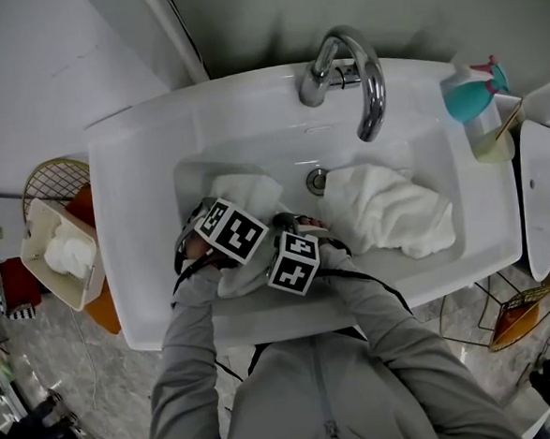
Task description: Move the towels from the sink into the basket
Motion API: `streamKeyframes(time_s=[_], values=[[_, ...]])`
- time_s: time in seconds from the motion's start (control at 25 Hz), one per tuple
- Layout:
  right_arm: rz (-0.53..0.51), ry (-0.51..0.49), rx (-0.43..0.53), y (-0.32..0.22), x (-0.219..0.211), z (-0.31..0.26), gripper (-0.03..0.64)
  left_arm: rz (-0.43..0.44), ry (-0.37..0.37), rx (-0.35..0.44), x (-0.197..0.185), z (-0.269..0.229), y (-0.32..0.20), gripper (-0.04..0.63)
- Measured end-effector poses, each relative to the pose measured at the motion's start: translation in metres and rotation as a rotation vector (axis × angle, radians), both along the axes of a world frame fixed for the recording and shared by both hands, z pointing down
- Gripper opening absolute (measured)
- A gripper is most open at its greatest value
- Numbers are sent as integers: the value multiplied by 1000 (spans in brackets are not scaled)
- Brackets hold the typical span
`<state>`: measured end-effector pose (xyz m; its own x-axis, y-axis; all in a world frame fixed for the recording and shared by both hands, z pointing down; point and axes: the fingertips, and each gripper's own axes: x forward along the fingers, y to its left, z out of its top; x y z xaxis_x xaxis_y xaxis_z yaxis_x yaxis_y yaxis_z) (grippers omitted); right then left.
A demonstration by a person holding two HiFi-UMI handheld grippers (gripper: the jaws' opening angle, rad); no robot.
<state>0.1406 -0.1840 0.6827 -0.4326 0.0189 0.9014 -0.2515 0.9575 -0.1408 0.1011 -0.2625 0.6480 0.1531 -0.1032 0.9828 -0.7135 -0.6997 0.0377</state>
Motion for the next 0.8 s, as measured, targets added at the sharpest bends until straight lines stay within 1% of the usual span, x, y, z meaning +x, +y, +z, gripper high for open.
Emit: streamKeyframes(time_s=[0.16,0.2,0.24,0.36,0.52,0.64,0.8], values=[[12,4,9,-2,0,1,418,11,-5,-8,1,3,2,385],[20,10,22,-3,0,1,401,11,-6,-8,1,3,2,380],[27,18,38,-5,1,2,366,12,-7,-8,1,3,2,373],[30,39,80,-5,-1,1,310,15,-12,-4,0,2,3,349],[13,52,132,-2,-4,-1,188,22,-19,22,0,-3,4,309],[23,52,159,-2,-6,-5,161,16,-4,45,1,-9,6,262],[42,39,198,-7,-10,-15,135,-31,51,51,1,-21,9,214]])
